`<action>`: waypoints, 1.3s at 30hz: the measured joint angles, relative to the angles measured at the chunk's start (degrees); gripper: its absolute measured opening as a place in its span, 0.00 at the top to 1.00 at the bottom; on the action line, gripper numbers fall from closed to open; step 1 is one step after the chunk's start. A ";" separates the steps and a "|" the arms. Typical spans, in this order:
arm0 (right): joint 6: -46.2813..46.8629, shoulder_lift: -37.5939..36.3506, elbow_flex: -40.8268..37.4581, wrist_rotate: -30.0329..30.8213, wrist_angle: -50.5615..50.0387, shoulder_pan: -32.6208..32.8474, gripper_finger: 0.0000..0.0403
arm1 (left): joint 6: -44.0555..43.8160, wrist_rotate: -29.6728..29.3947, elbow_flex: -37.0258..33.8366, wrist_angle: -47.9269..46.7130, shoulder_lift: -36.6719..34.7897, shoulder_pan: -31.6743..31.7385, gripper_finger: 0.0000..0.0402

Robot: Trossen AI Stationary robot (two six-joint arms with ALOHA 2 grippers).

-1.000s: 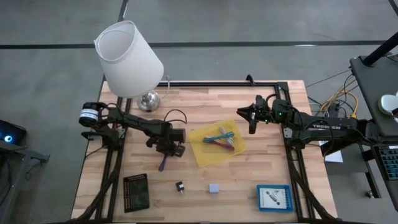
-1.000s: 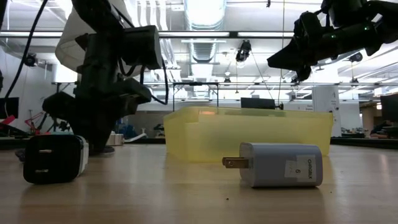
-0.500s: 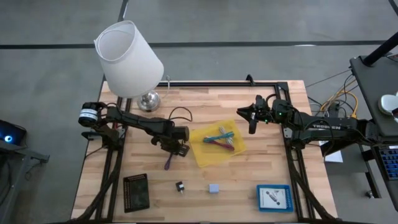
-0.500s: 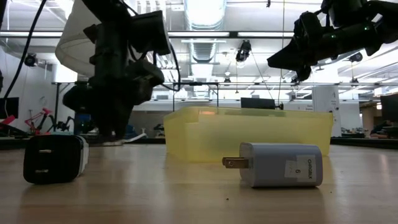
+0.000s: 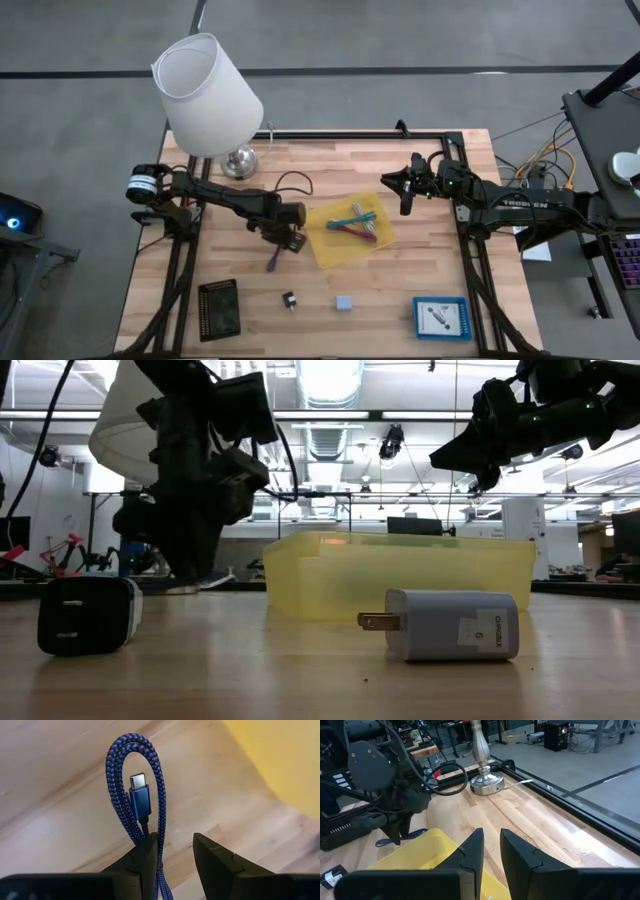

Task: Pick and place items into bin
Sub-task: Put the purple charger cable into the yellow bin

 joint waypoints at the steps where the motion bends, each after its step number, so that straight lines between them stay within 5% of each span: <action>1: 0.00 0.00 0.00 0.00 0.00 0.00 0.87 | 0.58 0.01 0.00 0.64 0.00 0.00 0.73; 20: 0.11 0.00 0.00 0.00 0.00 -0.04 0.87 | 2.61 -1.54 -0.08 5.99 -8.37 0.11 0.73; 31: 0.11 -0.02 0.00 0.00 -0.02 0.00 0.87 | 3.78 -4.74 -0.49 26.10 -12.26 2.06 0.73; 39: 0.11 -0.02 -0.02 -0.02 0.00 0.00 0.87 | 8.29 -6.01 -0.52 39.76 -7.25 2.36 0.73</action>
